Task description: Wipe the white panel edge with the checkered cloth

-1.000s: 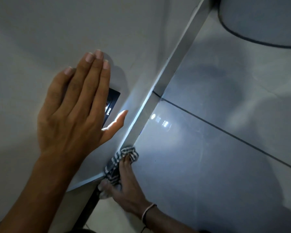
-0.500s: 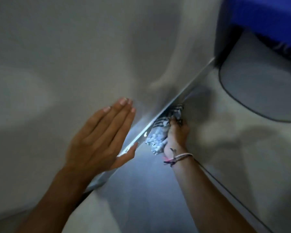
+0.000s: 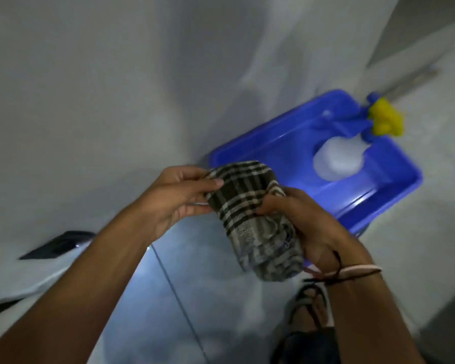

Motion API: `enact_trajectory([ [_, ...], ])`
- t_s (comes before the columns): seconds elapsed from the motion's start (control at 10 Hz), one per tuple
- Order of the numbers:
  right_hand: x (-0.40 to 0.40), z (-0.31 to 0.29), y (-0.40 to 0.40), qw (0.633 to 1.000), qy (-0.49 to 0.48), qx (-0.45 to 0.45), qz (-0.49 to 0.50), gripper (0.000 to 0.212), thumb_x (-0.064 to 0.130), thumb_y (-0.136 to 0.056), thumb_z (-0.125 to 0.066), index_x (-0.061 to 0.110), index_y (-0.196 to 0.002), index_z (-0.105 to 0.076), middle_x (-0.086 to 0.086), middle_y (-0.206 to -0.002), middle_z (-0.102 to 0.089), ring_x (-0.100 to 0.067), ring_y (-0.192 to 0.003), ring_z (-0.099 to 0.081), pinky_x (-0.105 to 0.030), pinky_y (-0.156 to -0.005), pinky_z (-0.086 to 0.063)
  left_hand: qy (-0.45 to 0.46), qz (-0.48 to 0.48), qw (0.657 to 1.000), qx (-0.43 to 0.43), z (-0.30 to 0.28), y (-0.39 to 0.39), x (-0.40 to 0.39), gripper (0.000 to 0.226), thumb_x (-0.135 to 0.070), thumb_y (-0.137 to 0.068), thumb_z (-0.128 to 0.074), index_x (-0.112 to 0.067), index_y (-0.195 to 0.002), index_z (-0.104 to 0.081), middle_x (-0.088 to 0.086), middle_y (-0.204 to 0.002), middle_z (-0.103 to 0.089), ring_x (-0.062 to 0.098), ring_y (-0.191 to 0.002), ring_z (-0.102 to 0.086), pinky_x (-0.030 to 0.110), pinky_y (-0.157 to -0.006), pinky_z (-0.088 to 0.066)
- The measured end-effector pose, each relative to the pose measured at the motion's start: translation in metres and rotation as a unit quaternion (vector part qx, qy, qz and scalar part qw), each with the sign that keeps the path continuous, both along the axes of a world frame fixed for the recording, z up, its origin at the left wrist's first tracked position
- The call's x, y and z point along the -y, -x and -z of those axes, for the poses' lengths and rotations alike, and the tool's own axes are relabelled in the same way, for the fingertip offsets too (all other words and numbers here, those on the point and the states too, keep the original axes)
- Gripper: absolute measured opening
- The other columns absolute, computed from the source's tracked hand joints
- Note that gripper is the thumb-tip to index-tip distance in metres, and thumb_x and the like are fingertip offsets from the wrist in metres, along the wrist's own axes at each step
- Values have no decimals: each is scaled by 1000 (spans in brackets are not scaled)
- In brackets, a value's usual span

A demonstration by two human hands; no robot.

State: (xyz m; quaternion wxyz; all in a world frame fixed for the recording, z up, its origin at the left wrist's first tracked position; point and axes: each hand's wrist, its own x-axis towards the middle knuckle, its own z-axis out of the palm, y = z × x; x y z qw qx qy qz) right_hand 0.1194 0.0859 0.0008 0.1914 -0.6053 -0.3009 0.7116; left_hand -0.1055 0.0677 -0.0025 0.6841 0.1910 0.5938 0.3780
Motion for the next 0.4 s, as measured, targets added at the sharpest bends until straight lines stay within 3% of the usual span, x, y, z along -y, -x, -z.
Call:
enact_trajectory([
  [0.1, -51, 0, -56, 983, -20, 167, -80, 30, 17, -95, -80, 6, -121, -70, -21, -104, -75, -29, -83, -74, -31, -61, -61, -14, -18, 992, -123, 5, -41, -33, 13, 3, -92, -80, -7, -98, -74, 11, -89, -76, 23, -79, -75, 26, -58, -70],
  [0.2, -89, 27, -69, 961, -33, 215, -171, 12, 16, -98, -79, 10, -91, -71, -21, -94, -73, -31, -74, -78, -31, -50, -63, -47, 37, 921, -384, 23, -74, -59, 10, -9, -93, -84, -7, -99, -76, 11, -92, -76, 35, -93, -74, 38, -76, -69],
  [0.3, -101, 54, -61, 937, -24, 225, -264, 27, 9, -102, -74, -3, -126, -73, -29, -126, -74, -47, -109, -74, -56, -99, -63, -16, 254, 782, -568, 23, -85, -61, 44, -31, -101, -71, -14, -140, -62, 14, -140, -67, 35, -132, -59, 44, -109, -51],
  [0.4, -93, 37, -60, 901, -42, 232, -365, 27, 8, -105, -65, 9, -133, -64, -15, -111, -65, -27, -91, -65, -43, -89, -48, -24, 305, 694, -651, -11, -91, -49, 68, -37, -103, -65, -14, -160, -38, 10, -164, -43, 31, -150, -37, 43, -118, -37],
])
